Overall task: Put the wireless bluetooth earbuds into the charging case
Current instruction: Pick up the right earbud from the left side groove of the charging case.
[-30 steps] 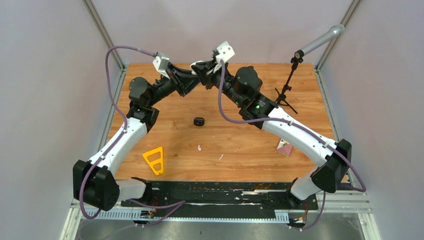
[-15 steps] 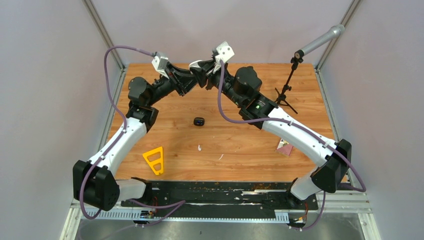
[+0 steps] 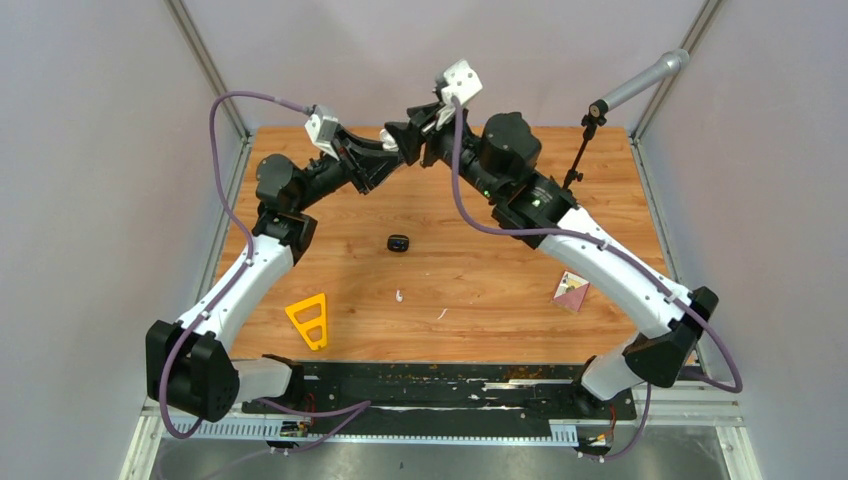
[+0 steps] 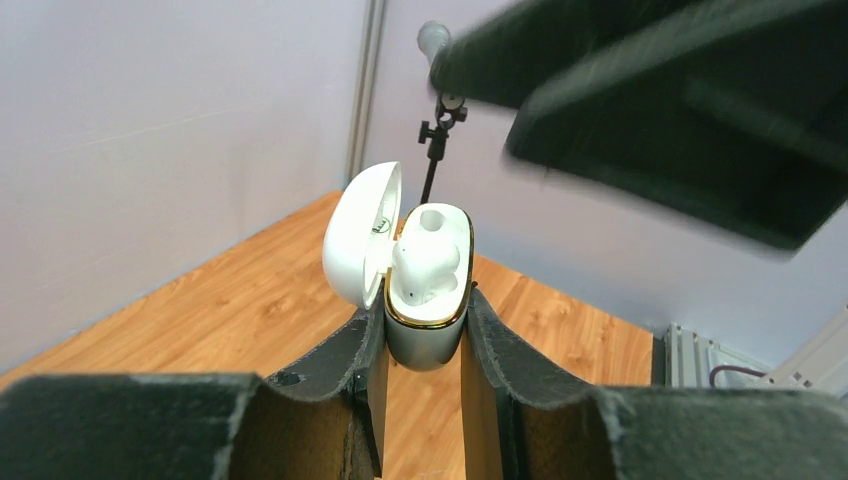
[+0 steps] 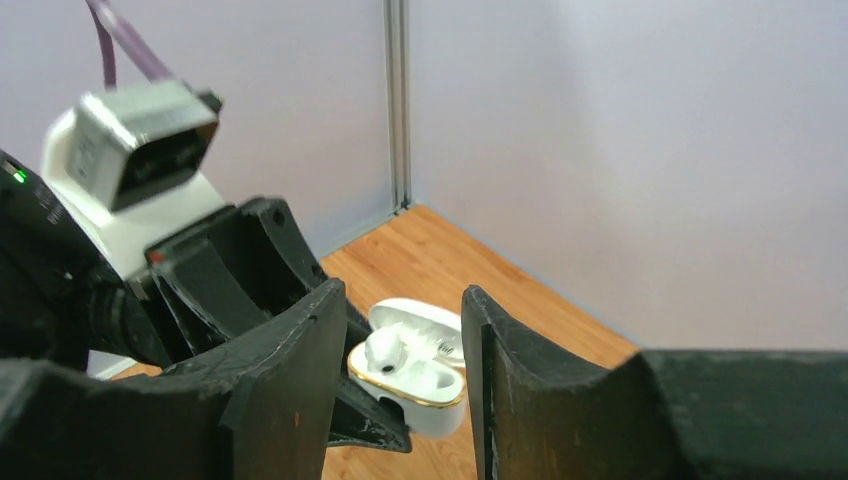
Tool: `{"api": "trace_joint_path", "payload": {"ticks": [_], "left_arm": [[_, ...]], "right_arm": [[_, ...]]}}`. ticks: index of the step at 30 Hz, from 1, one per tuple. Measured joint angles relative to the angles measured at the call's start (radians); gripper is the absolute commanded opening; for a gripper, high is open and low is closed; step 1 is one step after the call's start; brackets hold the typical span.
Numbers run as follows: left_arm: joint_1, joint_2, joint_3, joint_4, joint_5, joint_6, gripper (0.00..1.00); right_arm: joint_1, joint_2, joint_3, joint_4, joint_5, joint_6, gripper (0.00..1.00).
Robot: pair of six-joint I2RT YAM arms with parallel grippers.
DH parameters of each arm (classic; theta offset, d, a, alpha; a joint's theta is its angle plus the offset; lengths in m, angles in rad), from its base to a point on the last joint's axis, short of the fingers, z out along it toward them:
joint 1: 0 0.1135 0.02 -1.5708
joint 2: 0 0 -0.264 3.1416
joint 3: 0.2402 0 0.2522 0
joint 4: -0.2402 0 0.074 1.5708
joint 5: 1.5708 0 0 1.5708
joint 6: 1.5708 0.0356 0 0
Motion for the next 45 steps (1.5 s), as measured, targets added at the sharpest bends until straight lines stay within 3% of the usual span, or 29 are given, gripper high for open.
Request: {"api": "trace_joint_path", "payload": {"ticks": [4,10,17,19,23,30,34,39,45], "left_arm": [[0.0,0.0,-0.005,0.015,0.036,0.019,0.0],[0.0,-0.003,-0.041,0.03,0.08,0.045,0.0],[0.001,-0.022,-0.056,0.019,0.122,0.081,0.0],[0.005,-0.036,-0.056,0.012,0.145,0.102,0.0],[0.006,-0.055,-0.057,-0.004,0.19,0.149,0.0],[0.011,-0.068,-0.127,-0.018,0.22,0.221,0.0],[0.011,-0.066,-0.135,-0.025,0.237,0.25,0.0],[0.011,-0.073,-0.148,-0.05,0.257,0.331,0.0],[0.011,-0.141,-0.196,-0.205,0.249,0.494,0.0]], "right_arm": [[-0.037,-0.038,0.097,-0.1,-0.006,0.0,0.48],[-0.149,-0.121,0.116,-0.182,-0.019,-0.01,0.51],[-0.339,-0.171,-0.047,-0.291,-0.192,-0.041,0.59],[-0.368,-0.158,-0.069,-0.34,-0.281,-0.072,0.51],[-0.36,-0.142,-0.063,-0.414,-0.45,-0.131,0.43],[-0.343,-0.13,0.101,-0.6,-0.652,-0.203,0.43],[-0.289,-0.117,0.193,-0.711,-0.699,-0.318,0.43],[-0.213,-0.046,0.306,-0.807,-0.71,-0.465,0.33],[-0.145,0.064,0.369,-0.895,-0.707,-0.543,0.3]]}}
